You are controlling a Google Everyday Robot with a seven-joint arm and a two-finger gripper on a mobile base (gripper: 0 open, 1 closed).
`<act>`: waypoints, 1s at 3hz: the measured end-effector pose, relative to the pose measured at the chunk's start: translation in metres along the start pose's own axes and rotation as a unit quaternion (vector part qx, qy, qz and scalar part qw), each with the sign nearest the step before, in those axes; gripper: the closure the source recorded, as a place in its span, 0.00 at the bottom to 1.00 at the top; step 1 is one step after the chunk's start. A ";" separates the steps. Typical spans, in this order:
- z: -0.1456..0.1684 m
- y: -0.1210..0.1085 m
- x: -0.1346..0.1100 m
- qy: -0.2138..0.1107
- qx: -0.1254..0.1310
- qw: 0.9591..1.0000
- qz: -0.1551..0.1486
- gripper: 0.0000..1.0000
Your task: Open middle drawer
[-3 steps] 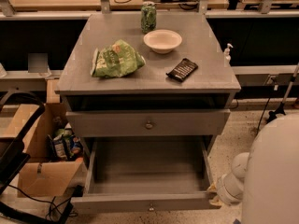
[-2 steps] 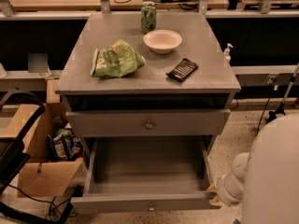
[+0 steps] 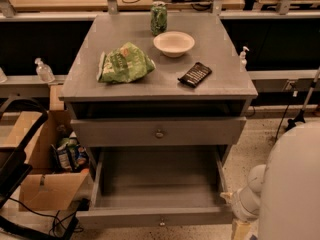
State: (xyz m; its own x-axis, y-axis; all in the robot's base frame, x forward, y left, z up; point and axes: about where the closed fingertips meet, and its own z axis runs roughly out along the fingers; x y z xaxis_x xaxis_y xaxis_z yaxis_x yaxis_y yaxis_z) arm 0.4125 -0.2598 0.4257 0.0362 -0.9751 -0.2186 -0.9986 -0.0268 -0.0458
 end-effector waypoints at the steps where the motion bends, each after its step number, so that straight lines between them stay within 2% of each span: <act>1: 0.000 0.000 0.000 0.000 0.000 1.000 0.000 0.00; 2: 0.004 0.001 -0.014 0.003 0.001 1.000 -0.004 0.00; 3: 0.016 0.014 -0.053 0.000 0.002 1.000 0.002 0.00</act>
Offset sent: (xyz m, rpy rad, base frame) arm -0.0015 0.0449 -0.0013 -0.0232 -0.0152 0.0207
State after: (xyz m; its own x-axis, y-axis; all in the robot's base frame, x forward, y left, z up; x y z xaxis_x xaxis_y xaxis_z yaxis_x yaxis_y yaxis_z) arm 0.3975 -0.2051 0.4205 0.0316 -0.9752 -0.2192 -0.9986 -0.0215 -0.0484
